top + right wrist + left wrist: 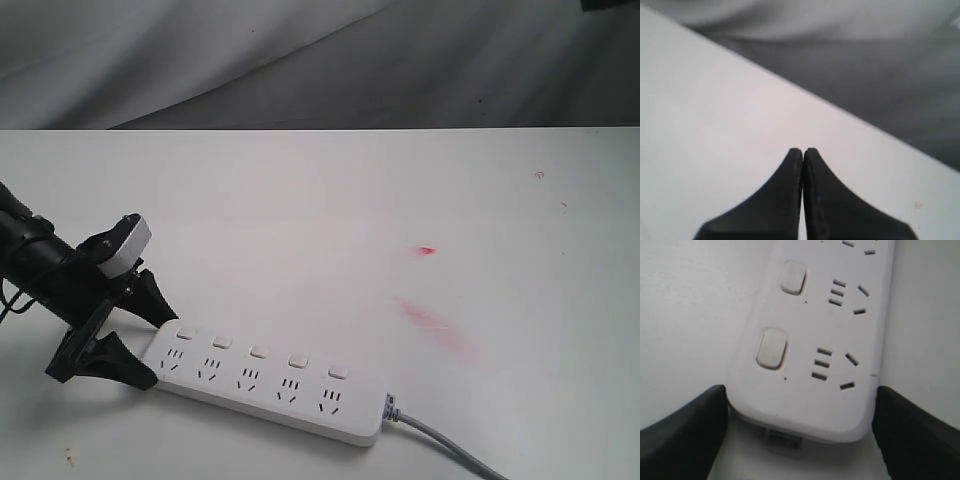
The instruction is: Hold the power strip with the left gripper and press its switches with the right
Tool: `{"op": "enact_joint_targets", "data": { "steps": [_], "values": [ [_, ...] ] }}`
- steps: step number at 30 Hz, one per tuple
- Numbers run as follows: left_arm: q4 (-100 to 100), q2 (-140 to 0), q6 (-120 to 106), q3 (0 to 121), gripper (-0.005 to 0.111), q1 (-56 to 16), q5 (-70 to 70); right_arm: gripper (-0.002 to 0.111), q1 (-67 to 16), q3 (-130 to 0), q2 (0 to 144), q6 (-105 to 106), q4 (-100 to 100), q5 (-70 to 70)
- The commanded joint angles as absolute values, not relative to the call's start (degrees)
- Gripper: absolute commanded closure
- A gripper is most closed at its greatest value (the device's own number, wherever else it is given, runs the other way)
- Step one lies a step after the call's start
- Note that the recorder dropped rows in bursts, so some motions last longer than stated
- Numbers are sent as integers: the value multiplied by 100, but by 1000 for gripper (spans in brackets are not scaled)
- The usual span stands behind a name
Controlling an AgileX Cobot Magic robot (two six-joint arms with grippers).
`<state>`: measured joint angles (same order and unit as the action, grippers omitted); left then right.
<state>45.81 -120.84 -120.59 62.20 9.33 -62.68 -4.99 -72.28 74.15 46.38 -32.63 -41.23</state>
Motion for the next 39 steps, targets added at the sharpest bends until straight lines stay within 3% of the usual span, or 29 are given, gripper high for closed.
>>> {"op": "enact_joint_targets", "data": {
  "steps": [1,7,9,16,18,39],
  "values": [
    [4340,-12141,-11987,6152,43,911,-5998,108,-560,-7900,8303,4524,-2861,-5355],
    [4340,-12141,-11987,6152,43,911,-5998,108,-1350,-7909,9121,6128,-3369,-4911],
    [4340,-12141,-11987,6152,43,911,-5998,101,-1695,-7898,9398,6101,-3369,-4611],
    [4340,-12141,-11987,6152,43,911,-5998,45,-2599,-7898,10410,6101,-3644,-3848],
    [4340,-12141,-11987,6152,43,911,-5998,38,-2791,-7909,10651,6101,-3773,-3659],
    [4340,-12141,-11987,6152,43,911,-5998,44,-4055,-7909,12100,7647,-6148,-2313]
  ]
}}
